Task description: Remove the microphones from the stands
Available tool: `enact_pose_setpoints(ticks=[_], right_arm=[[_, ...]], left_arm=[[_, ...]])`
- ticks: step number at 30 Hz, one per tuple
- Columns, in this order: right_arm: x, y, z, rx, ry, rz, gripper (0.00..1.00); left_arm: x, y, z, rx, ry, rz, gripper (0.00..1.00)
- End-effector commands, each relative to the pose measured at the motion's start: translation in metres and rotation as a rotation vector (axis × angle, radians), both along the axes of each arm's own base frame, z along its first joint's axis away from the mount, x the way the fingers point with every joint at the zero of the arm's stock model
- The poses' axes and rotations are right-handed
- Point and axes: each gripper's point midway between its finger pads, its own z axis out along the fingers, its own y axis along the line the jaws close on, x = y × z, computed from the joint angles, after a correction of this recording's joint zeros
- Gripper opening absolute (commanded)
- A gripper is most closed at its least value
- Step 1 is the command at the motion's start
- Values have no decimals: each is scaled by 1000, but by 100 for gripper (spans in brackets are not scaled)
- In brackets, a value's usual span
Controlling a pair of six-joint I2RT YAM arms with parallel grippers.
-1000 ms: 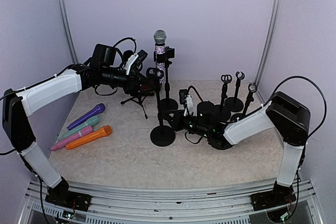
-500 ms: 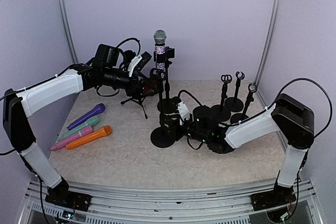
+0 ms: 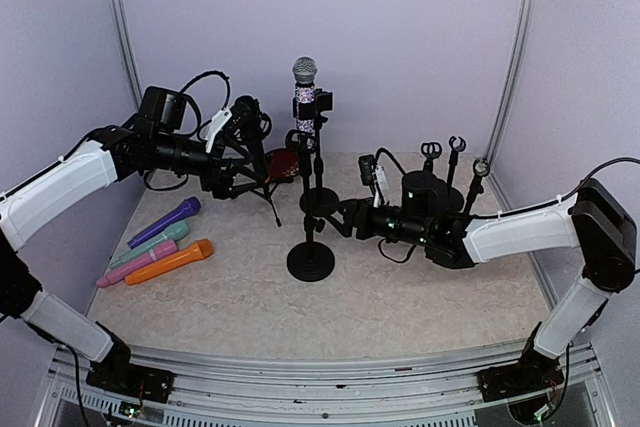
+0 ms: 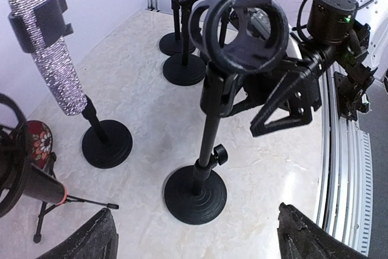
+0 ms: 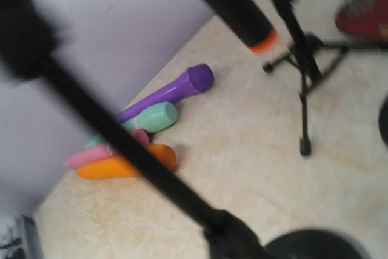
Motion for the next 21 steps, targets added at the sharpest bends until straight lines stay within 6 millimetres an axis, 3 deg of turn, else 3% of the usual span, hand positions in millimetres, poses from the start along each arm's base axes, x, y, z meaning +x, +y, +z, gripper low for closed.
enact_pose_setpoints(ticks=[1,5,12,21], right_arm=[[-7,5,-20,84,302,61,68],[-6,15,-29,89,365,119,65],[1,17,-34,63,336,146,45],[11,23,-47,-11,307,136,37]], left_arm=[[-12,28,-4,30,-7,19,90],[-19,52,-10,32,-5,54,90],[-30,76,-16,54,1,80,90],[-31,85,-16,58,1,96,89]])
